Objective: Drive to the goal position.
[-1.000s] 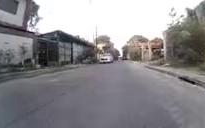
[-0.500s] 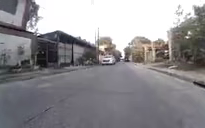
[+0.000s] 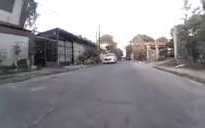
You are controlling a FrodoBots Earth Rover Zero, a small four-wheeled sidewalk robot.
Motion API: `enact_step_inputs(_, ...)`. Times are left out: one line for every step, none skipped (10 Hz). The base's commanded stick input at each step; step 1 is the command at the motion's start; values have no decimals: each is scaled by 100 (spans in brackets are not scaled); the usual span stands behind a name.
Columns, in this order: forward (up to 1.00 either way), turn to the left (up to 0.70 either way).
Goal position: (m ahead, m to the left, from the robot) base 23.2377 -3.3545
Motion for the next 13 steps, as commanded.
enact_step_inputs(100,-4)
enact_step_inputs(100,-26)
enact_step_inputs(100,5)
enact_step_inputs(100,-31)
enact_step_inputs(100,-2)
enact_step_inputs(100,2)
enact_step_inputs(100,-21)
enact_step_inputs(100,-35)
enact_step_inputs(100,-35)
enact_step_inputs(100,-35)
enact_step_inputs(100,-35)
enact_step_inputs(100,-35)
enact_step_inputs(100,-35)
